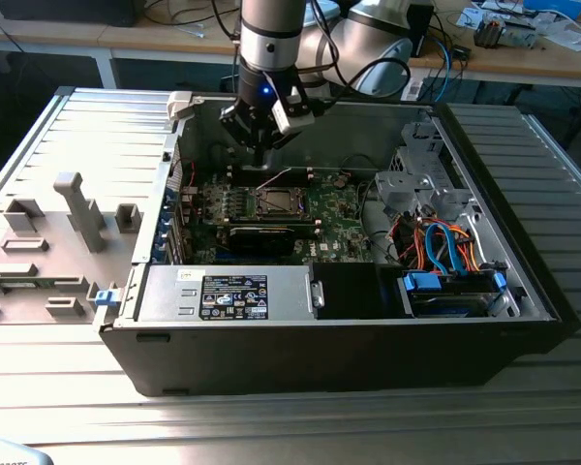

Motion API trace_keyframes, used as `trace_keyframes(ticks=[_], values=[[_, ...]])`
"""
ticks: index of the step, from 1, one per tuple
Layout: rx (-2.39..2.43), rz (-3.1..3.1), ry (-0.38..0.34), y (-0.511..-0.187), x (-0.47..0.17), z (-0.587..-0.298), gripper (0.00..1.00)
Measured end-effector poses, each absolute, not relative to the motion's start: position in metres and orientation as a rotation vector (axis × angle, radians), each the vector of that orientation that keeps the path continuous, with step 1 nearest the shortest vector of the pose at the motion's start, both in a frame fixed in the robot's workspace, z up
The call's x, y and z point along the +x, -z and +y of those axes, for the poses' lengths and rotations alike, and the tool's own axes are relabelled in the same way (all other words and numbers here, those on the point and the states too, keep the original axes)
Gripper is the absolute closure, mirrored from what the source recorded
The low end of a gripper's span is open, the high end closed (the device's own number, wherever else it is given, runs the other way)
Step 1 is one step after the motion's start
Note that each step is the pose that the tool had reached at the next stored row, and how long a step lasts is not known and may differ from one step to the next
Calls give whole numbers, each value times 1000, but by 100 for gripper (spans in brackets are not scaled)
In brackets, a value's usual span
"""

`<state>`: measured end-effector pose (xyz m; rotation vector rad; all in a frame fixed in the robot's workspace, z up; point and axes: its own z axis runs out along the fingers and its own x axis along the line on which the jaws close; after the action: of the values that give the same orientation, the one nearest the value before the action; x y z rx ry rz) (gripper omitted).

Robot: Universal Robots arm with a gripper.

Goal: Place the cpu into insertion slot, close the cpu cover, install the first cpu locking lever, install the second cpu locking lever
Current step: 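Install the first cpu locking lever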

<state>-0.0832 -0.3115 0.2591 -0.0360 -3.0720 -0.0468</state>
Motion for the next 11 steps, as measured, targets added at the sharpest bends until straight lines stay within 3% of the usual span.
trace_keyframes(ticks=[11], values=[[-36,-3072,47,-257,-82,-311,89]])
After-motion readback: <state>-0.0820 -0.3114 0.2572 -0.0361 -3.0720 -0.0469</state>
